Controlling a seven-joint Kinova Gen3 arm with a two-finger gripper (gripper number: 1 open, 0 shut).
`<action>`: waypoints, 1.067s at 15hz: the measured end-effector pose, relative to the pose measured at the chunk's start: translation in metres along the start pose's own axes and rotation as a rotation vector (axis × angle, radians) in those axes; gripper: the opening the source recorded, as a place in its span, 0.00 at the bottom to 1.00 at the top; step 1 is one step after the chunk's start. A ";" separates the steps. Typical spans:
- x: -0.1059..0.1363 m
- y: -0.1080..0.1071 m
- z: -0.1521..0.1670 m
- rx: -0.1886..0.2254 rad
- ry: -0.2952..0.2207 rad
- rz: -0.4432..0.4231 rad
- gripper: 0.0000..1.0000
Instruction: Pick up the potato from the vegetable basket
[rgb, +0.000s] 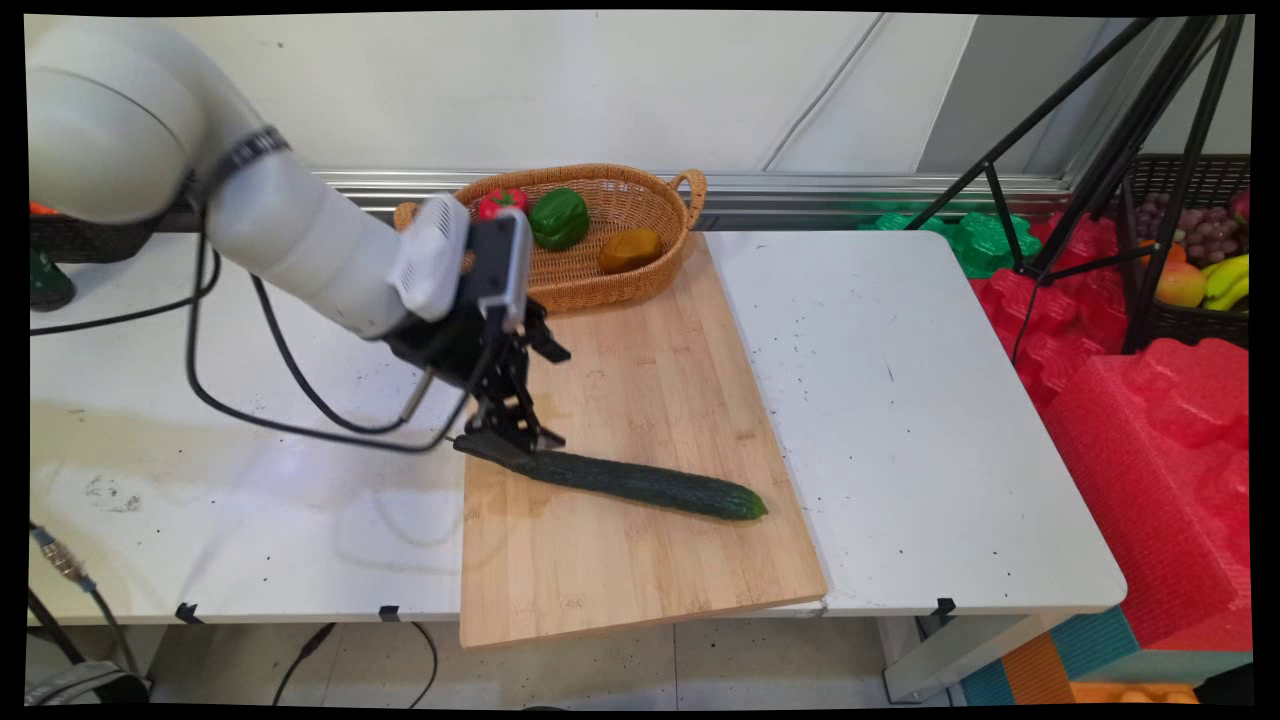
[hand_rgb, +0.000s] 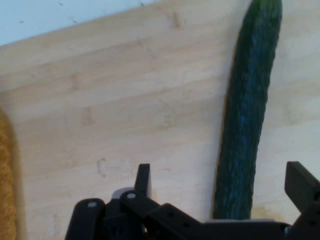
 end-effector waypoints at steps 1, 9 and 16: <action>-0.001 -0.004 -0.008 0.006 0.019 -0.020 1.00; -0.011 -0.036 -0.059 0.083 0.148 -0.190 1.00; -0.019 -0.074 -0.082 0.187 0.208 -0.375 1.00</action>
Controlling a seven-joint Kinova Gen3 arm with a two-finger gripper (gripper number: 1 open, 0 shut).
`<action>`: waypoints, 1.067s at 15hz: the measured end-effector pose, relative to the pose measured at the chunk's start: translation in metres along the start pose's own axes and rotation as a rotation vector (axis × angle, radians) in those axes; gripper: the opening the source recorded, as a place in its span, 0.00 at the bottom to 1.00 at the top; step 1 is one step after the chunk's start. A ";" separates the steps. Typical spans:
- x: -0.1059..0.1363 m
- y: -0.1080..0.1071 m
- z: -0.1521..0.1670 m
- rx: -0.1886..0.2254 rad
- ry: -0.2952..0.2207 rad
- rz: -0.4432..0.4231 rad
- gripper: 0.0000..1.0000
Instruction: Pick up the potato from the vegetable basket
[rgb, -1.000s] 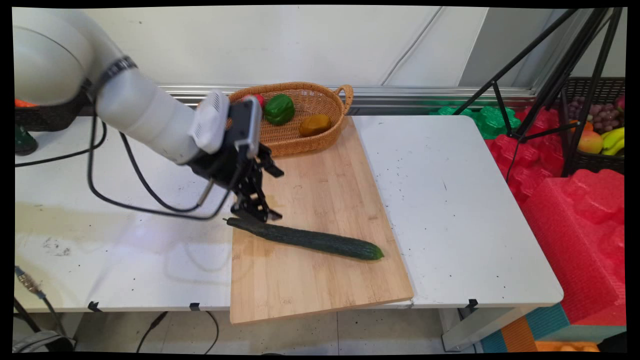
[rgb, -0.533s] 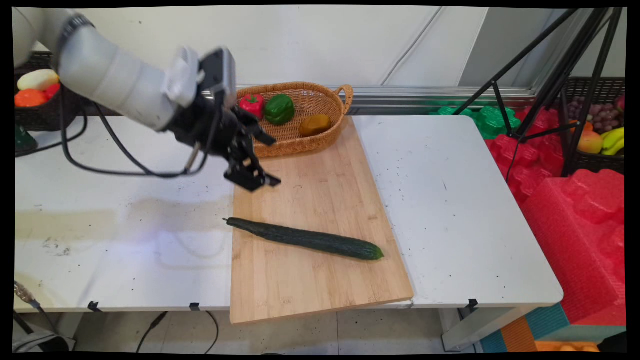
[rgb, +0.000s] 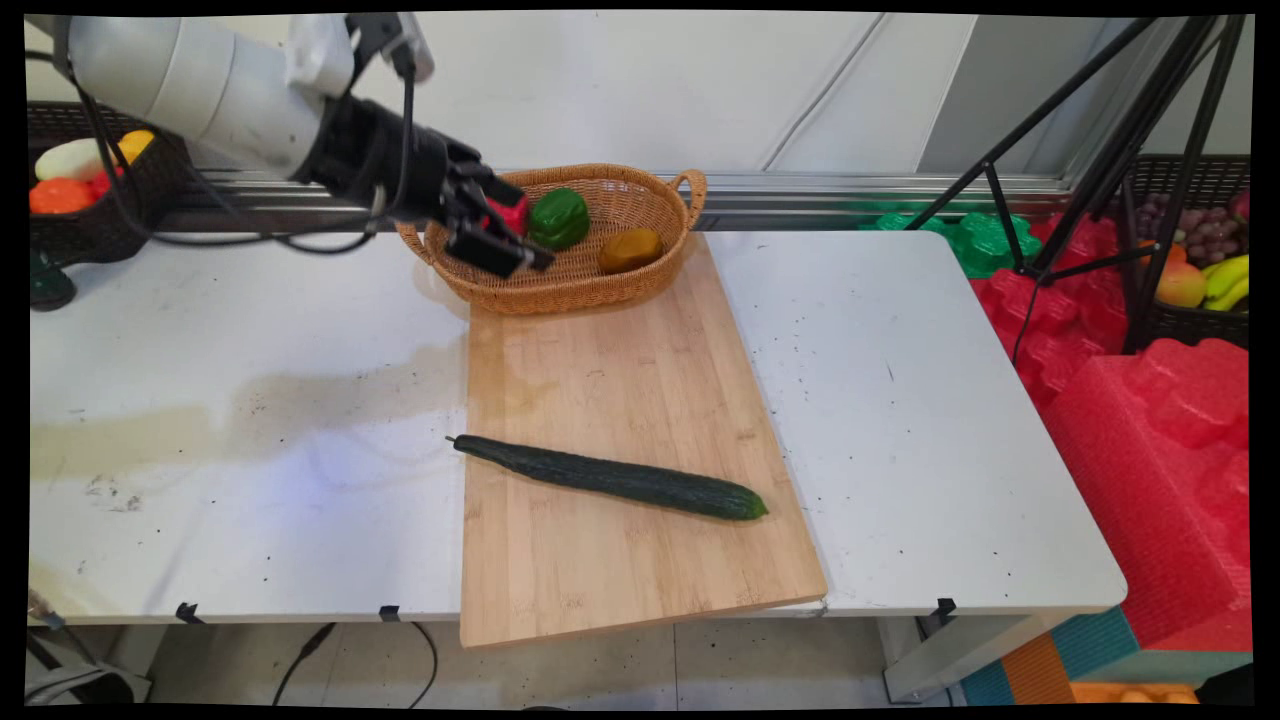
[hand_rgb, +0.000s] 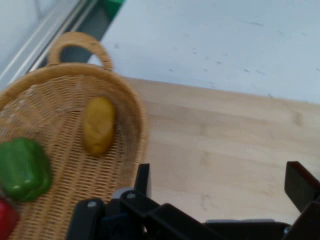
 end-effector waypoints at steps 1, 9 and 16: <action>0.002 -0.008 0.001 0.023 0.006 -0.028 1.00; 0.025 -0.062 0.037 0.189 -0.033 -0.088 1.00; 0.040 -0.093 0.106 0.205 -0.136 -0.024 1.00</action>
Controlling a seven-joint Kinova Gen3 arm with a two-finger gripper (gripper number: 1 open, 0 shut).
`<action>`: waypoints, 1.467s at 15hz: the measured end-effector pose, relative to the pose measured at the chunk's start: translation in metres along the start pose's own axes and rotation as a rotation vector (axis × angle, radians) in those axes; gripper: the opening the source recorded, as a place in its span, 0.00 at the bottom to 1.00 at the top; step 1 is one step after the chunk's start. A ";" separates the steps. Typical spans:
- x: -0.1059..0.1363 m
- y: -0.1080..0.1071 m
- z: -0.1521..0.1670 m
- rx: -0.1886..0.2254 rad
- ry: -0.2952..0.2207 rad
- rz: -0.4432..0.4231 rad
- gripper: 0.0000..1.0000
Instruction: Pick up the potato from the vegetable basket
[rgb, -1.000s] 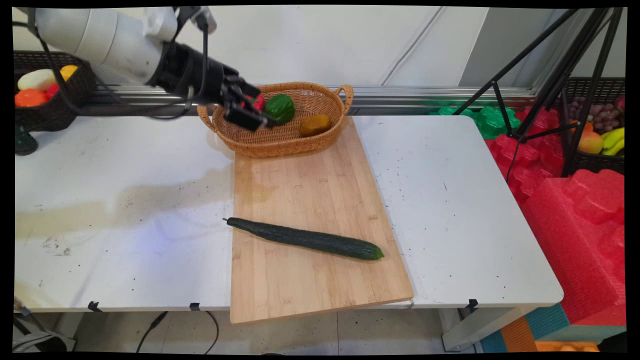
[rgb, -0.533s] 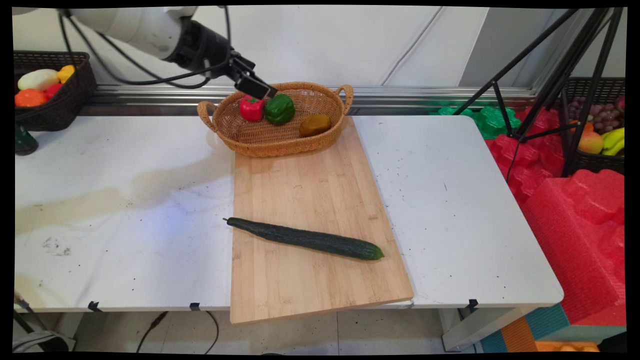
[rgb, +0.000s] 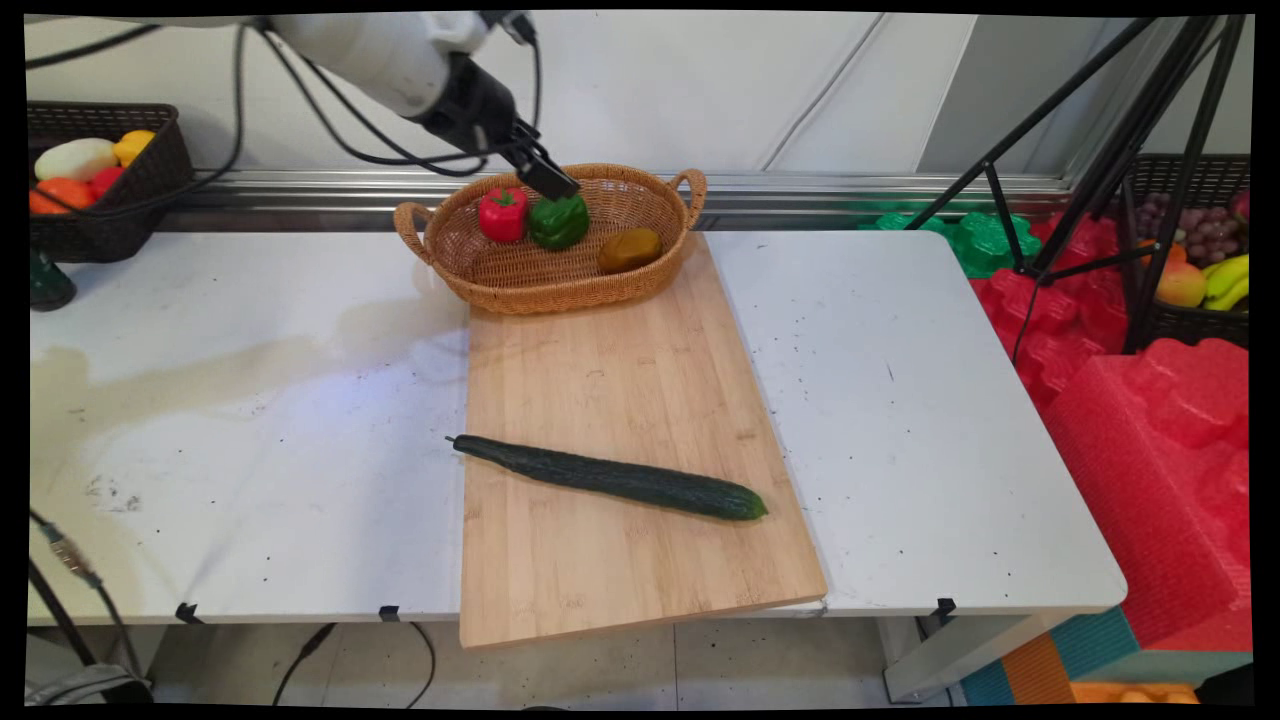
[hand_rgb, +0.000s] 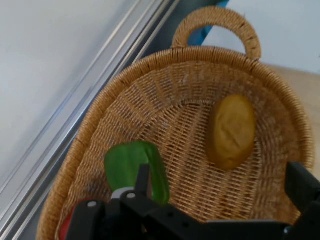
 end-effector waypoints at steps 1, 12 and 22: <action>0.004 -0.001 0.012 -0.005 -0.016 0.017 1.00; 0.027 0.002 0.132 -0.116 -0.156 0.173 1.00; 0.039 -0.008 0.186 -0.202 -0.204 0.222 0.00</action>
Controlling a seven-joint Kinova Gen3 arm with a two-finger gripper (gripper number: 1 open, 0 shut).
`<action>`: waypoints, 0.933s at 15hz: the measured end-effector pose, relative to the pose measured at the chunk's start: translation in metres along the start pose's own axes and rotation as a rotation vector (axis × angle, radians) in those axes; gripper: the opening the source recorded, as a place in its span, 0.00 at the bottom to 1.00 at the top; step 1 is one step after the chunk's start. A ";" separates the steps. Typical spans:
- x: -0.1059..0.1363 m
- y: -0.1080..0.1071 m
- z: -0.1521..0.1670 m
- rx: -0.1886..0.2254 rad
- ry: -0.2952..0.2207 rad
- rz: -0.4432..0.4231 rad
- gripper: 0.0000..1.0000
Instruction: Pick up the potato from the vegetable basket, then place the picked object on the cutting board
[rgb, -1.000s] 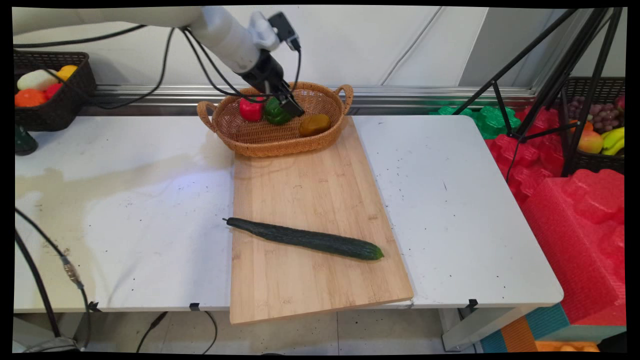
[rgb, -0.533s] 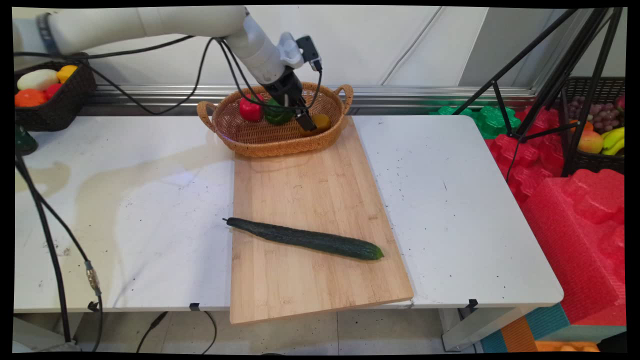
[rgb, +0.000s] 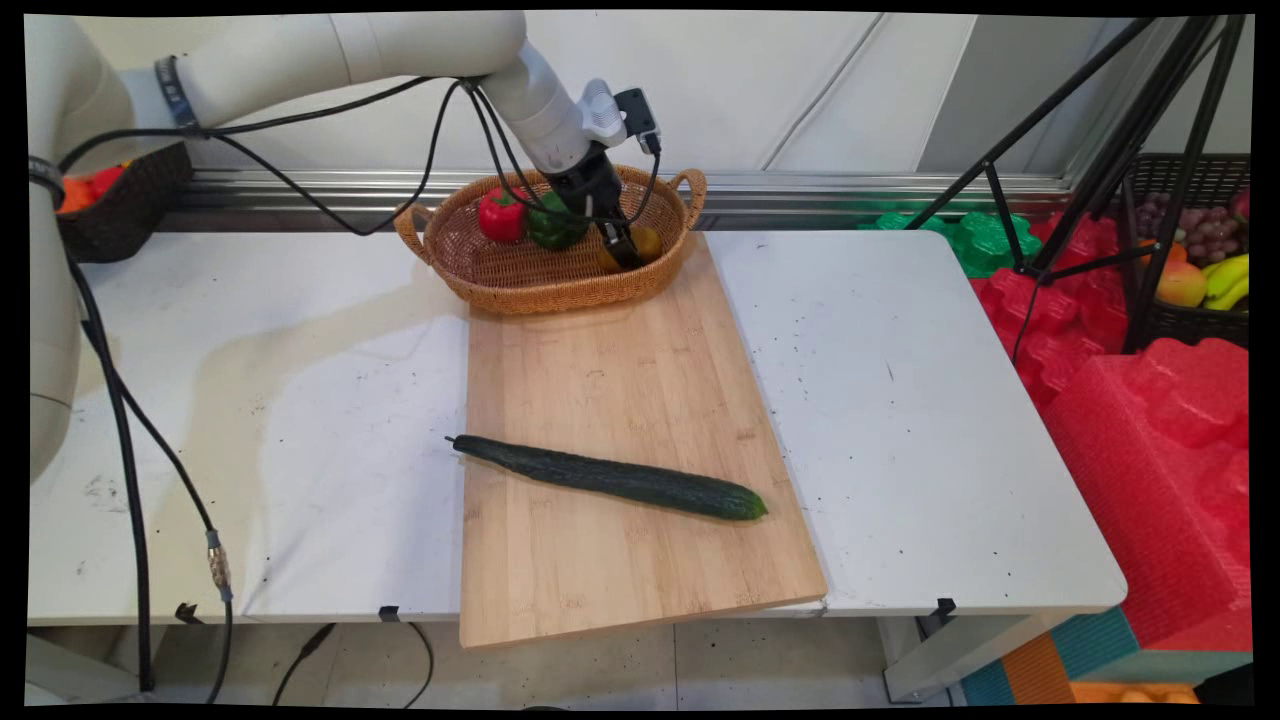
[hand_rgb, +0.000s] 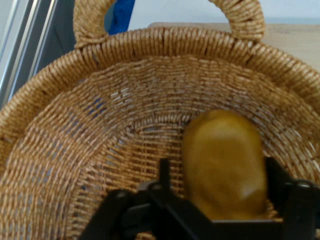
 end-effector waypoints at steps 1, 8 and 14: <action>0.001 -0.002 0.002 -0.005 -0.001 0.001 0.00; 0.006 -0.008 -0.016 0.012 0.042 -0.011 0.00; -0.002 0.003 -0.090 0.091 0.150 -0.036 0.00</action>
